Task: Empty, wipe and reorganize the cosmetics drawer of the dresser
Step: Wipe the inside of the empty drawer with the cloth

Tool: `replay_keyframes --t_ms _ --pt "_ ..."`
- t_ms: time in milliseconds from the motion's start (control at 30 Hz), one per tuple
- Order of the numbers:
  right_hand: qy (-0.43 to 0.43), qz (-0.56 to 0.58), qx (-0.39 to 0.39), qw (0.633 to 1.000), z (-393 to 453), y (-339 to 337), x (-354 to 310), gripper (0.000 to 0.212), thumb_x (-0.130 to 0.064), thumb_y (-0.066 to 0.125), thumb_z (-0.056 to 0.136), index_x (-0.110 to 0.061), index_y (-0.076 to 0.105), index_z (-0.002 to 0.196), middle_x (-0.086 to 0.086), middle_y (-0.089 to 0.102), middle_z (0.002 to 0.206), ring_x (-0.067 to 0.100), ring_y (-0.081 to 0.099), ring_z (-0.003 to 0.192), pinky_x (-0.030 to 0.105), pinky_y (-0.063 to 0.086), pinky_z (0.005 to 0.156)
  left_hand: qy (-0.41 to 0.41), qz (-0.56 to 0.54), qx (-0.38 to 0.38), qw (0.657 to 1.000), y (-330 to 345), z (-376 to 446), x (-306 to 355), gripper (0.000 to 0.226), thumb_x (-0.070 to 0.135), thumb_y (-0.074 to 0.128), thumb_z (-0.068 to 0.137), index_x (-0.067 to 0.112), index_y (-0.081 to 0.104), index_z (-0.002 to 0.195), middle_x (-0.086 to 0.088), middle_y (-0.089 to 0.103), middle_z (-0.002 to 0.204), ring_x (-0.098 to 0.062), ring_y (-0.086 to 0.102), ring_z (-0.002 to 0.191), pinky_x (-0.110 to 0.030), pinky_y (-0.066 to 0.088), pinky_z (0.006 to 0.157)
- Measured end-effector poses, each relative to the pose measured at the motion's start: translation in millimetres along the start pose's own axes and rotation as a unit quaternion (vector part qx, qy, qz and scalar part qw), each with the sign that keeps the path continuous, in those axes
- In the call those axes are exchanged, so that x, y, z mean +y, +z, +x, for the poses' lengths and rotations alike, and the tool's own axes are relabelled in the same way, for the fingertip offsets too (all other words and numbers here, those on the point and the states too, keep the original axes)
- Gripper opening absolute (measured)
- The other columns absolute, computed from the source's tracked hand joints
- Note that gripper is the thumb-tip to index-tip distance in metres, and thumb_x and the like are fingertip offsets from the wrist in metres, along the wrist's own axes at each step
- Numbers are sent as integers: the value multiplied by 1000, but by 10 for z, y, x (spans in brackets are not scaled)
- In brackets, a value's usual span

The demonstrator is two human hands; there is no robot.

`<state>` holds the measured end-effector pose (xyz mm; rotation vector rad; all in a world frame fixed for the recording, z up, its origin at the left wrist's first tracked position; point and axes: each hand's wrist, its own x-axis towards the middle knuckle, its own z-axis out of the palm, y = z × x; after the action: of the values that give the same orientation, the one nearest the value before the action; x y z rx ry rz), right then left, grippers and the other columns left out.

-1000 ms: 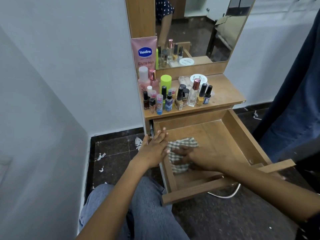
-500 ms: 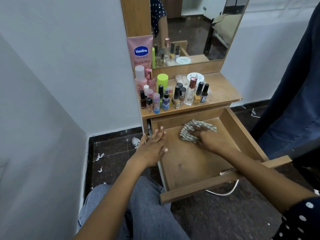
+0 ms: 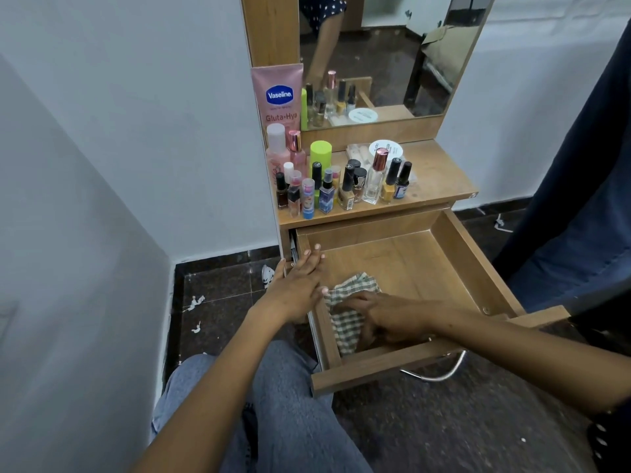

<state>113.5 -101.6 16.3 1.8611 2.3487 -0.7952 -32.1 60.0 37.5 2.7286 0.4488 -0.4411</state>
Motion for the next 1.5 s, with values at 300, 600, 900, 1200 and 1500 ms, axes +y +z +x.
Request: replay_keyframes --t_ms 300,600,900,1200,1500 --pt "198 -1 88 976 -392 -52 716 15 -17 55 91 -27 66 96 -1 22 158 24 32 139 39 35 110 -5 -1 -2 1000 -2 8 5 62 35 28 103 19 -7 151 4 -26 154 -10 -20 142 -43 -15 112" --pt "363 -59 146 918 -537 40 945 20 -11 46 90 -15 47 109 12 60 106 26 54 88 35 43 73 -3 -5 9 1000 17 28 -13 62 36 28 103 20 -8 151 5 -27 153 -9 -21 141 -40 -17 110" --pt "434 178 234 852 -1049 -99 650 32 5 52 82 -21 57 100 2 57 94 16 55 73 24 40 61 -6 36 0 999 -38 17 26 63 36 28 103 18 -8 151 0 -24 155 -14 -16 144 -43 -13 113" --pt "427 246 480 726 -1538 -904 408 30 7 57 87 -15 57 107 3 59 93 5 55 62 7 39 45 44 118 117 985 -261 200 675 62 40 21 103 16 -10 150 -2 -16 157 -14 -14 144 -38 -11 114" --pt "491 -22 449 746 -640 -1577 724 25 -7 31 96 -9 40 120 22 59 109 38 56 97 43 42 78 49 111 222 968 -416 384 938 60 42 18 103 15 -5 151 -2 -12 158 -14 -12 145 -37 -8 116"
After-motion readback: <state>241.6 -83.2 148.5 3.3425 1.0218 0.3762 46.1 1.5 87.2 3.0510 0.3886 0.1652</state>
